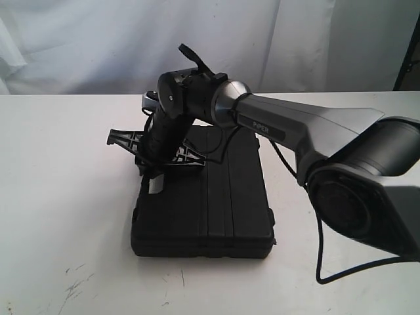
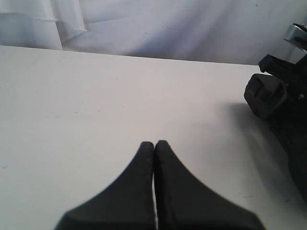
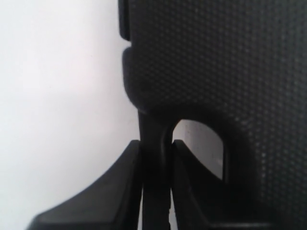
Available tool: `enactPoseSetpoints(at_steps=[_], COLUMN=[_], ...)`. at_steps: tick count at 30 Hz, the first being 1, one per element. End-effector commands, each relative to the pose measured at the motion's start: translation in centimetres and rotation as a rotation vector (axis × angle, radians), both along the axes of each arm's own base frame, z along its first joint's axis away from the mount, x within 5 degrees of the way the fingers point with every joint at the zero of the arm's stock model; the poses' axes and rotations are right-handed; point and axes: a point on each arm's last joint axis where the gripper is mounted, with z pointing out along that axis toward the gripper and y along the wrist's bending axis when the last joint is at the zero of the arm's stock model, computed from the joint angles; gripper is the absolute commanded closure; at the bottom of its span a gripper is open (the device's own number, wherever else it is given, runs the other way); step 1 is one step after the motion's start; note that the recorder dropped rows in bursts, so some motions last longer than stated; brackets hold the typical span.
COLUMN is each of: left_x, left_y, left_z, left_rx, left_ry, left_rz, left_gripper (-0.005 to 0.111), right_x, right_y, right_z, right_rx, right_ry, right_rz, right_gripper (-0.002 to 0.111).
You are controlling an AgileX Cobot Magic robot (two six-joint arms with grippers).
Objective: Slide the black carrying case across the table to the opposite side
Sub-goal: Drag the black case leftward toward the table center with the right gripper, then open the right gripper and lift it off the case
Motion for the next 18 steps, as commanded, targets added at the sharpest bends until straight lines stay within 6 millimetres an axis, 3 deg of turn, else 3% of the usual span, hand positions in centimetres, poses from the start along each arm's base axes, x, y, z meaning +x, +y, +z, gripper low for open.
enactPoseSetpoints(at_steps=[1, 10, 18], left_x=[0.0, 0.0, 0.0], left_y=[0.01, 0.01, 0.01], left_z=[-0.05, -0.05, -0.05], left_rx=[-0.001, -0.001, -0.001], left_ry=[-0.01, -0.01, -0.01], left_rz=[0.003, 0.003, 0.003], left_gripper=[0.107, 0.107, 0.107], right_x=[0.19, 0.23, 0.52], right_y=[0.74, 0.87, 1.17], right_z=[0.71, 0.11, 0.35], right_rx=[0.069, 0.066, 0.108], right_ry=[-0.034, -0.035, -0.067], right_rz=[-0.014, 0.006, -0.006], right_gripper=[0.108, 0.107, 0.087])
